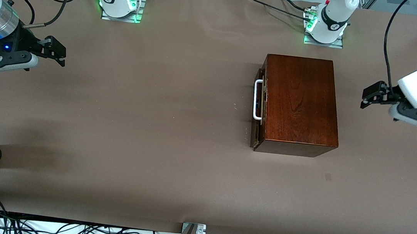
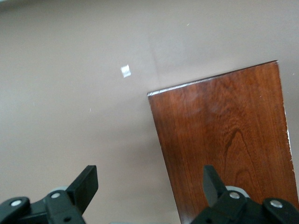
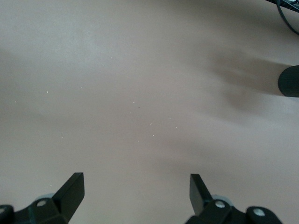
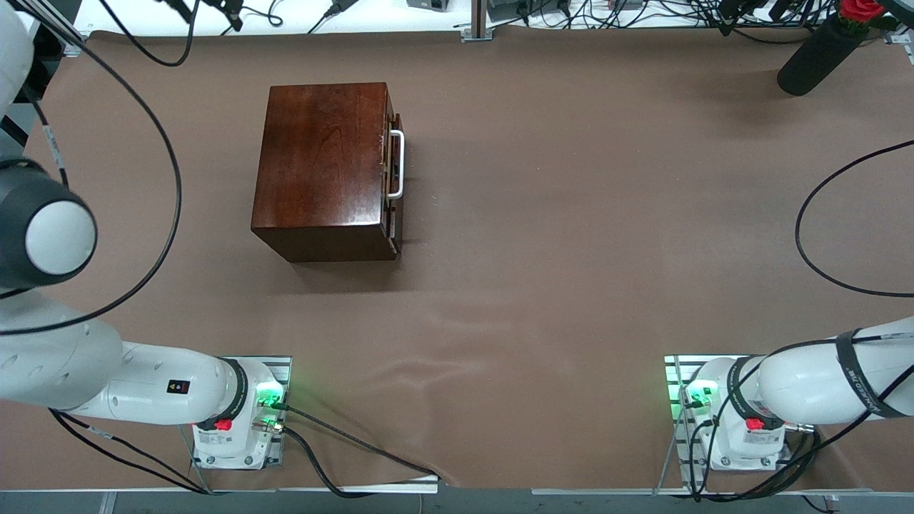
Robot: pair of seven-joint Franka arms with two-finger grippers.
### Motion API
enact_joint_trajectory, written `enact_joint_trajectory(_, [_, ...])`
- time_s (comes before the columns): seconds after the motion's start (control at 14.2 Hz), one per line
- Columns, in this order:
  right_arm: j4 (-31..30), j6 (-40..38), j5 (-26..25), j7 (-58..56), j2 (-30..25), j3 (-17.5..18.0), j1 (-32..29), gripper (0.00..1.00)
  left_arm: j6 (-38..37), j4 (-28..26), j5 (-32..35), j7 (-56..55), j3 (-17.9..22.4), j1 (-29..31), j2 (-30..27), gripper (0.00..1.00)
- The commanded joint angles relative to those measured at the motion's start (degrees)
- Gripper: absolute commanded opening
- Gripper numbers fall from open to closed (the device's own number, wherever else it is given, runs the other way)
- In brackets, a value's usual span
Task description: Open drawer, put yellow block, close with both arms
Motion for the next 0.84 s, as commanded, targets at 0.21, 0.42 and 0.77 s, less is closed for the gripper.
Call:
enact_joint_trajectory(0.21, [0.6, -0.2, -0.8, 0.7, 0.3, 0.3, -0.1, 1.0, 1.3, -9.2, -0.2, -2.6, 1.6, 0.7, -6.8, 1.0])
enact_joint_trajectory(0.42, [0.6, -0.1, -0.8, 0.7, 0.3, 0.3, -0.1, 1.0, 1.3, -9.3, -0.3, -2.5, 1.6, 0.7, -6.8, 1.0])
enact_joint_trajectory(0.77, [0.6, -0.1, -0.7, 0.7, 0.3, 0.3, -0.2, 1.0, 1.3, -9.2, -0.2, -2.7, 1.6, 0.7, -6.8, 1.0])
